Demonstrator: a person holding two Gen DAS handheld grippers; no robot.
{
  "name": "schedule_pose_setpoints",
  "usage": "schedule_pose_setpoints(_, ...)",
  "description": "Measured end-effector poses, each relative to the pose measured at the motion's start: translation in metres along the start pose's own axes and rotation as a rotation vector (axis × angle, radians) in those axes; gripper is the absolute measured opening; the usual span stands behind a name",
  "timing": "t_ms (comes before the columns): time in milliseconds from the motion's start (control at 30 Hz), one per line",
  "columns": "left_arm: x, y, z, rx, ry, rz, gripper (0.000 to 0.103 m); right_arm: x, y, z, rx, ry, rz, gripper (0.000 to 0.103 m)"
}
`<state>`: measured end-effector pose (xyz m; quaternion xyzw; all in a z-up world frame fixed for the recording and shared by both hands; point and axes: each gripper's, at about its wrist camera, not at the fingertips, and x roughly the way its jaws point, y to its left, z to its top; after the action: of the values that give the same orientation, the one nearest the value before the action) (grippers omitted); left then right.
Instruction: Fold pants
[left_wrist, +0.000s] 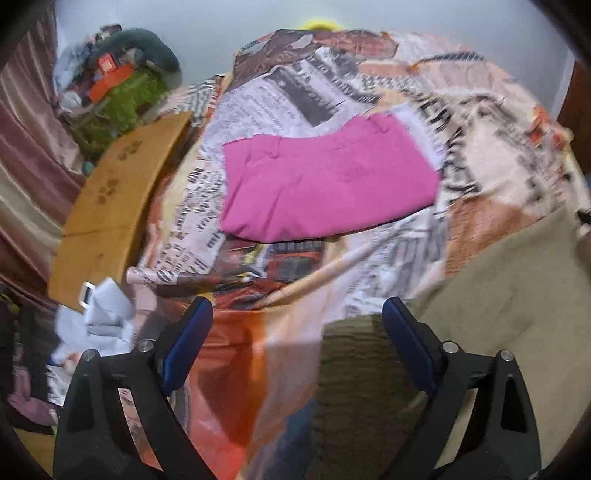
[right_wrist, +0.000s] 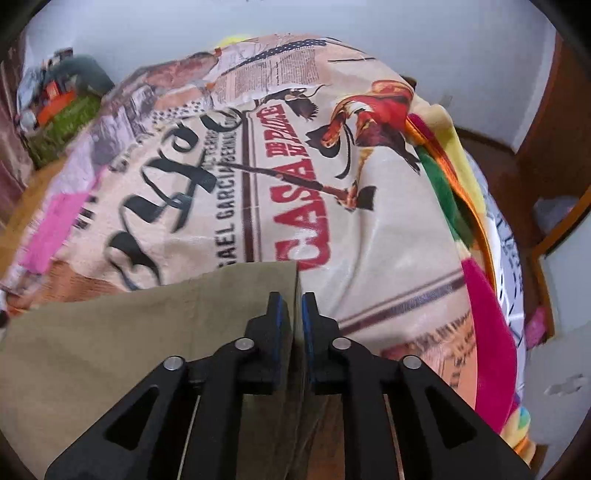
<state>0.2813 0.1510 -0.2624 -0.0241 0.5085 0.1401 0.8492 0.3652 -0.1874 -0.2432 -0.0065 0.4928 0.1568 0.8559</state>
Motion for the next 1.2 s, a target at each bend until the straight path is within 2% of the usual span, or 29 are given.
schedule_pose_setpoints(67, -0.011, 0.001, 0.002, -0.016, 0.002, -0.08, 0.095, -0.013, -0.001, -0.002, 0.027, 0.001, 0.059, 0.043)
schedule_pose_setpoints(200, -0.029, -0.014, 0.005, 0.031, -0.022, -0.128, 0.095, -0.036, 0.016, -0.007, 0.002, 0.002, 0.119, 0.049)
schedule_pose_setpoints(267, -0.035, -0.024, 0.006, 0.06, -0.025, -0.163, 0.095, -0.045, 0.029, -0.01, -0.008, 0.012, 0.158, 0.061)
schedule_pose_setpoints(367, -0.035, -0.045, 0.006, 0.11, -0.011, -0.199, 0.096, -0.056, 0.05, -0.019, -0.026, 0.01, 0.219, 0.07)
schedule_pose_setpoints(500, -0.021, -0.066, 0.004, 0.16, 0.052, -0.215, 0.096, -0.051, 0.082, -0.035, -0.084, 0.066, 0.282, 0.071)
schedule_pose_setpoints(667, 0.001, -0.079, -0.004, 0.175, 0.148, -0.257, 0.096, -0.032, 0.117, -0.047, -0.178, 0.147, 0.297, 0.071)
schedule_pose_setpoints(733, 0.005, -0.082, -0.008, 0.18, 0.164, -0.255, 0.096, -0.023, 0.127, -0.052, -0.209, 0.181, 0.291, 0.071)
schedule_pose_setpoints(833, 0.005, -0.082, -0.013, 0.186, 0.167, -0.245, 0.097, -0.012, 0.136, -0.059, -0.249, 0.228, 0.269, 0.071)
schedule_pose_setpoints(967, -0.002, -0.081, -0.02, 0.191, 0.162, -0.238, 0.097, -0.016, 0.141, -0.067, -0.288, 0.251, 0.257, 0.073)
schedule_pose_setpoints(1200, -0.02, -0.076, -0.035, 0.18, 0.134, -0.218, 0.097, -0.036, 0.135, -0.084, -0.301, 0.241, 0.219, 0.073)
